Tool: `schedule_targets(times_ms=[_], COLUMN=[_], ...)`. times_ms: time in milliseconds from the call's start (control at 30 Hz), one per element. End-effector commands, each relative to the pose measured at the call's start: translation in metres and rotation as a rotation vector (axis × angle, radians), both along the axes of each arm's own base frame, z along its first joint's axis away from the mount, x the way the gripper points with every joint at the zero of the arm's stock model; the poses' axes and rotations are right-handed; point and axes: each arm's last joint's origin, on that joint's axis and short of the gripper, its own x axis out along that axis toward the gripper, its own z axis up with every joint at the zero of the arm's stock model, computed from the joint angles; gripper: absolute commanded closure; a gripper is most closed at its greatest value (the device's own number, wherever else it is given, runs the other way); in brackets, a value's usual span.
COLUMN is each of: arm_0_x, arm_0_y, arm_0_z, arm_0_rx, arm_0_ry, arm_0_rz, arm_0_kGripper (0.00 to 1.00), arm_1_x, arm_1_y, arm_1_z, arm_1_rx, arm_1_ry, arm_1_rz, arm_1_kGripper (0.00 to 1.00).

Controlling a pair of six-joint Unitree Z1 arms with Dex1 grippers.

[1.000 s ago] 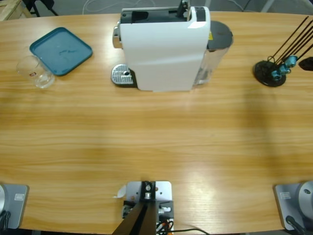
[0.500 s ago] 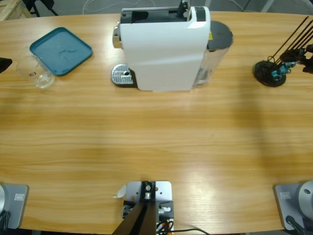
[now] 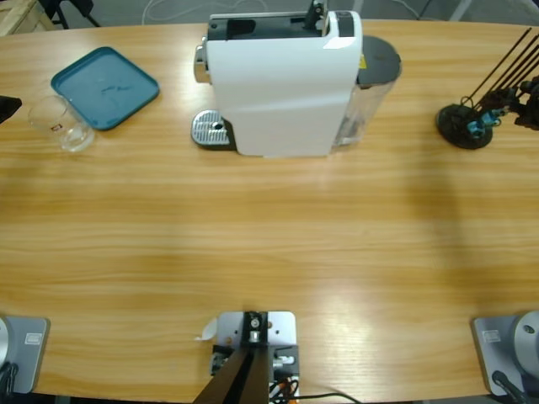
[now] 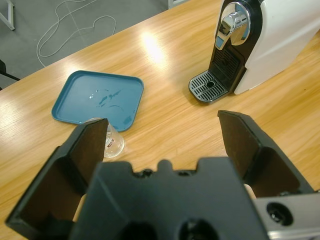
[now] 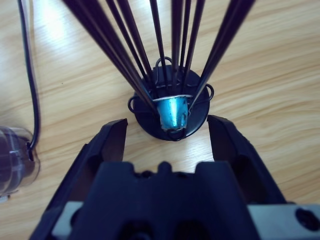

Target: Pour coffee

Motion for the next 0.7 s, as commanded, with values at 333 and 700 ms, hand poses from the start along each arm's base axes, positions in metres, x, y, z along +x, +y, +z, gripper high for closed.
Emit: schedule_targets(times_ms=[333, 700], arm_0_x=[0.0022, 0.0016], arm_0_y=[-0.0019, -0.0005], arm_0_z=[-0.0157, -0.0151], arm_0_rx=[0.022, 0.018], arm_0_ry=[0.041, 0.034], arm_0_rz=[-0.002, 0.003], arm_0_kGripper=[0.05, 0.05], arm_1_x=[0.0027, 0.0046], arm_1_y=[-0.0076, -0.0081], arm_1_z=[-0.0196, -0.0237], arm_1_rx=[-0.049, -0.063], arm_1_ry=[0.035, 0.038], arm_1_rz=[-0.044, -0.056], arm_1_kGripper=[0.413, 0.653])
